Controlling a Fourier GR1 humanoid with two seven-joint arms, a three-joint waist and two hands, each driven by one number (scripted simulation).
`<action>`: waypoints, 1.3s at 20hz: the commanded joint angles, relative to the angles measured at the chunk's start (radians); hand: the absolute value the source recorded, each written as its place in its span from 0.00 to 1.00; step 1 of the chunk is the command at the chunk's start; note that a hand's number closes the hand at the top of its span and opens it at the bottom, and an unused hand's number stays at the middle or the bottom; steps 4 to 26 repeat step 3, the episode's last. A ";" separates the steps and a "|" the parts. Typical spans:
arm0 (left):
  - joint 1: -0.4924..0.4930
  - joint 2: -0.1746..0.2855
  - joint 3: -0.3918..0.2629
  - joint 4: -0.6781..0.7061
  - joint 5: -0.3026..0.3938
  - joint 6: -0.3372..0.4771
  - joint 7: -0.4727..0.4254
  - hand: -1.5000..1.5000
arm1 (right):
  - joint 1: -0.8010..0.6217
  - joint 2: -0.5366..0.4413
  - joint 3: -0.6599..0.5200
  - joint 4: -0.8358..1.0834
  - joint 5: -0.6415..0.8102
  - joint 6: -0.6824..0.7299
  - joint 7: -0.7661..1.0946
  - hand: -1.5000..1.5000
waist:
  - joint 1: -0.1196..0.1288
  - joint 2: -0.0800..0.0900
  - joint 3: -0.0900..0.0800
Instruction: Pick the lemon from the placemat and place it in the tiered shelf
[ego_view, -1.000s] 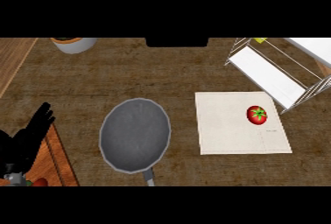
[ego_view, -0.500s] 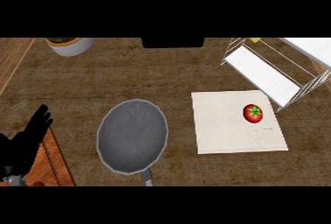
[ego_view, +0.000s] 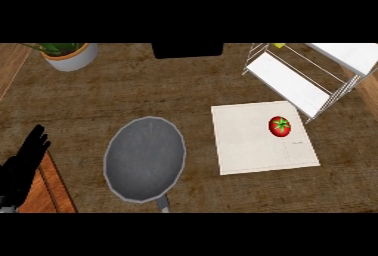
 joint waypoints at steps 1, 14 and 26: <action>0.017 -0.021 0.001 0.012 -0.012 0.028 -0.004 0.50 | 0.024 -0.058 -0.129 -0.123 -0.130 0.247 0.157 0.00 | -0.046 -0.014 0.001; 0.019 -0.002 0.011 0.004 -0.007 0.016 0.004 0.50 | 0.046 -0.073 -0.156 -0.179 -0.179 0.316 0.161 0.00 | -0.042 -0.013 0.000; 0.019 -0.002 0.011 0.004 -0.007 0.016 0.004 0.50 | 0.046 -0.073 -0.156 -0.179 -0.179 0.316 0.161 0.00 | -0.042 -0.013 0.000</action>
